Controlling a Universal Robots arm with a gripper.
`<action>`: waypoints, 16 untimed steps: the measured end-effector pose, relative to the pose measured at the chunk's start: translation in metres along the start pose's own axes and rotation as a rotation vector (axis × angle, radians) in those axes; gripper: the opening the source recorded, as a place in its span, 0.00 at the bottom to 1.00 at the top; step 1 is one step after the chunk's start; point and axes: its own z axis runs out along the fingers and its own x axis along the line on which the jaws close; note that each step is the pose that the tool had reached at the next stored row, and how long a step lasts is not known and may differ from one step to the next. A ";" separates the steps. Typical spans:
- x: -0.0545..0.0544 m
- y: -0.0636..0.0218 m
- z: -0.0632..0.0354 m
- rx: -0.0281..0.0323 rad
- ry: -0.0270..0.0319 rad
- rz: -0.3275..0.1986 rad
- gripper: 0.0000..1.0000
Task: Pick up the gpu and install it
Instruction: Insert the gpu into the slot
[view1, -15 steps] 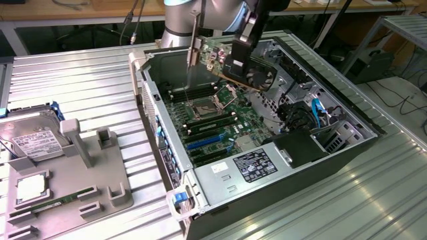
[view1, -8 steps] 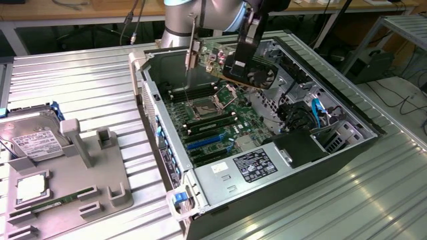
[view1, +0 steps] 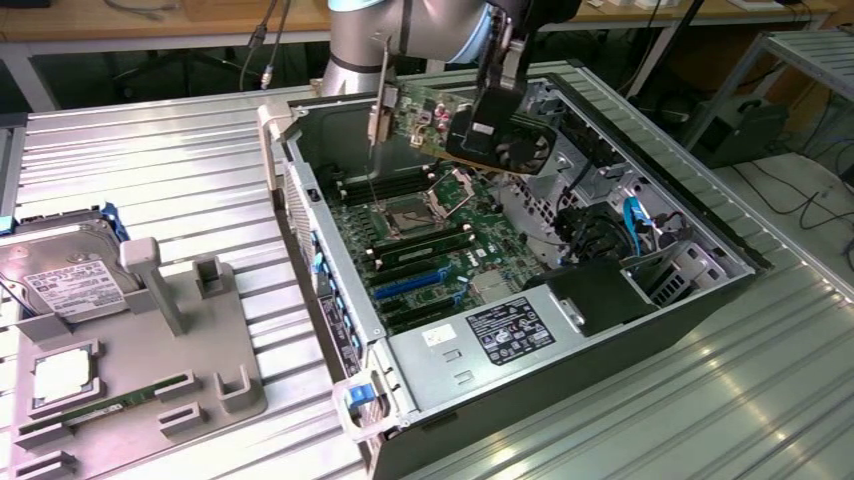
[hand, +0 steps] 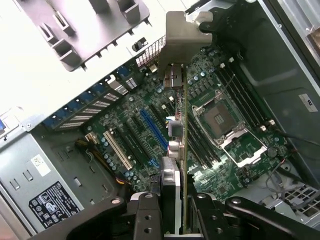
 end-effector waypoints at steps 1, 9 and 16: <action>0.000 -0.0001 0.0000 -0.0002 0.0002 -0.012 0.28; 0.000 -0.0006 0.0000 -0.0017 0.0026 -0.125 0.28; -0.001 -0.0009 0.0000 -0.0026 0.0046 -0.205 0.28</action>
